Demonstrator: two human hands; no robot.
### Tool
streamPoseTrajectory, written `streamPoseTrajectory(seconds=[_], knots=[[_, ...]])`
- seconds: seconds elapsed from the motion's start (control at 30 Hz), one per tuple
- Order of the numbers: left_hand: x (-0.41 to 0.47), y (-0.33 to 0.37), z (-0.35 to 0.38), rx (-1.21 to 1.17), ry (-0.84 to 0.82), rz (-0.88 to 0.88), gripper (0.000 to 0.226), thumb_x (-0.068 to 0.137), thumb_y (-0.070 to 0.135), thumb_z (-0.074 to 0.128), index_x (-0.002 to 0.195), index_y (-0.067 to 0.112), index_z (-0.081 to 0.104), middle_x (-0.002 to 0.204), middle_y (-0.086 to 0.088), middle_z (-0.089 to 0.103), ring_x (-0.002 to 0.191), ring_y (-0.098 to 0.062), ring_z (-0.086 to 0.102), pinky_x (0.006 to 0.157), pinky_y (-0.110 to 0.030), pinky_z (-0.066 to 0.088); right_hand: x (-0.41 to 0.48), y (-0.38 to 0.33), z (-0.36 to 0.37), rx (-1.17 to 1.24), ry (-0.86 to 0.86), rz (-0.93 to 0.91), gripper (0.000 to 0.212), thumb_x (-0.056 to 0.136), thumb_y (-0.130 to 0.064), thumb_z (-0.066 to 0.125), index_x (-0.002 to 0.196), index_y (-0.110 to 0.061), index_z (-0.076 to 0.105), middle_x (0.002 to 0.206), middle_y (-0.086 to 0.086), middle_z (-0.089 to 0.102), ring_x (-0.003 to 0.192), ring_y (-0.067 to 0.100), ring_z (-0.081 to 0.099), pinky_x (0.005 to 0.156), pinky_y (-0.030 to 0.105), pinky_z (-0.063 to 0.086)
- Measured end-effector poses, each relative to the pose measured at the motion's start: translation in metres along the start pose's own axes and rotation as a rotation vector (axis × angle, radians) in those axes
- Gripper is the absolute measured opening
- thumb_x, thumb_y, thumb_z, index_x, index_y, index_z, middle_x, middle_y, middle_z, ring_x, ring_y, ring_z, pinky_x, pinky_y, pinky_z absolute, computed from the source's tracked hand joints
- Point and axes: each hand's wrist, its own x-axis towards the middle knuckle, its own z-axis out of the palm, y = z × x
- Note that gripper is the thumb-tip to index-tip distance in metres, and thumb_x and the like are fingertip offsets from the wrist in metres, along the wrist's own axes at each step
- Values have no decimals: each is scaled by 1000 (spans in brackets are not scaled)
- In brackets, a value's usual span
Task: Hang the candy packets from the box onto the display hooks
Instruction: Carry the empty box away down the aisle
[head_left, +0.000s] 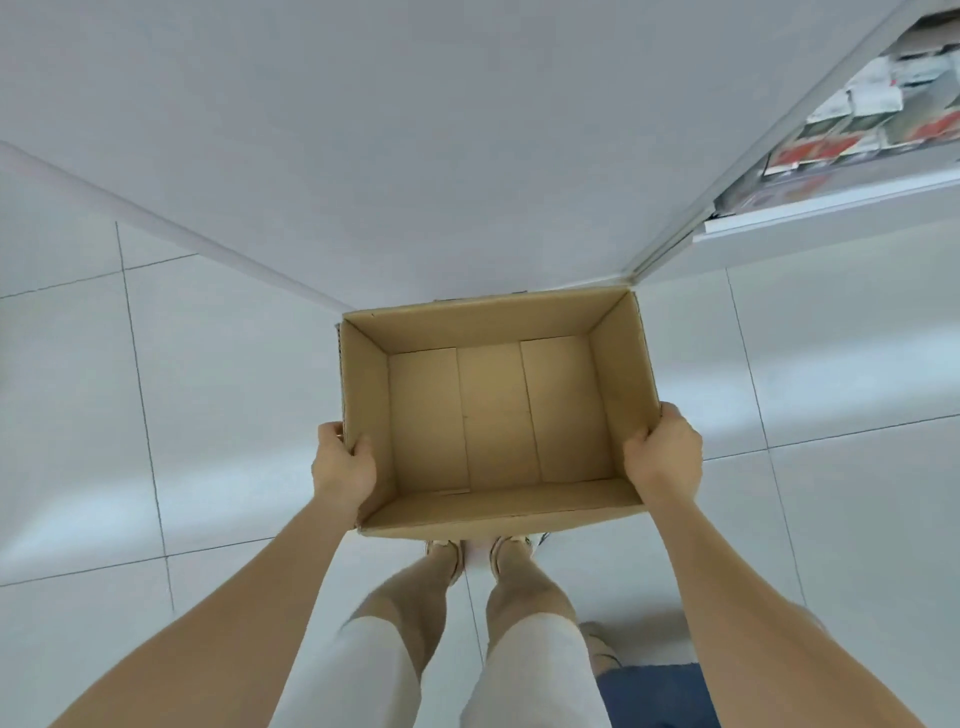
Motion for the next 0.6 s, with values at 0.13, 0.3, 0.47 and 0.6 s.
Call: streamPoseTrajectory(seconds=[0.13,0.3,0.47,0.6], knots=[[88,-29,60,-43,-39,-23,34,107,21,47,141,23,45,122,-8,62,99,-30,58,81,-39,47,45,10,86,-20,-13,52,39,85,4,48,119,-12,58,106,12,65,94,38,59,72,43,50],[177,-57,115,-64,-78,-35,36,107,20,46,142,25,43,126,-9,63,99,-30,58,84,-42,50,97,23,170,-49,-120,70,52,89,1,48,140,-13,46,115,14,65,115,43,55,96,55,52],[218,-72,133,94,-223,40,43,106,13,42,148,20,46,132,-5,62,115,-28,59,92,-39,49,118,22,204,87,-261,47,65,89,4,47,152,-7,35,135,18,55,125,42,53,102,52,49],[198,-62,107,333,-317,172,63,105,19,56,163,22,29,131,0,56,119,-24,55,95,-36,47,97,9,187,132,-188,-17,62,96,1,46,157,-5,35,145,18,52,135,39,49,109,46,44]])
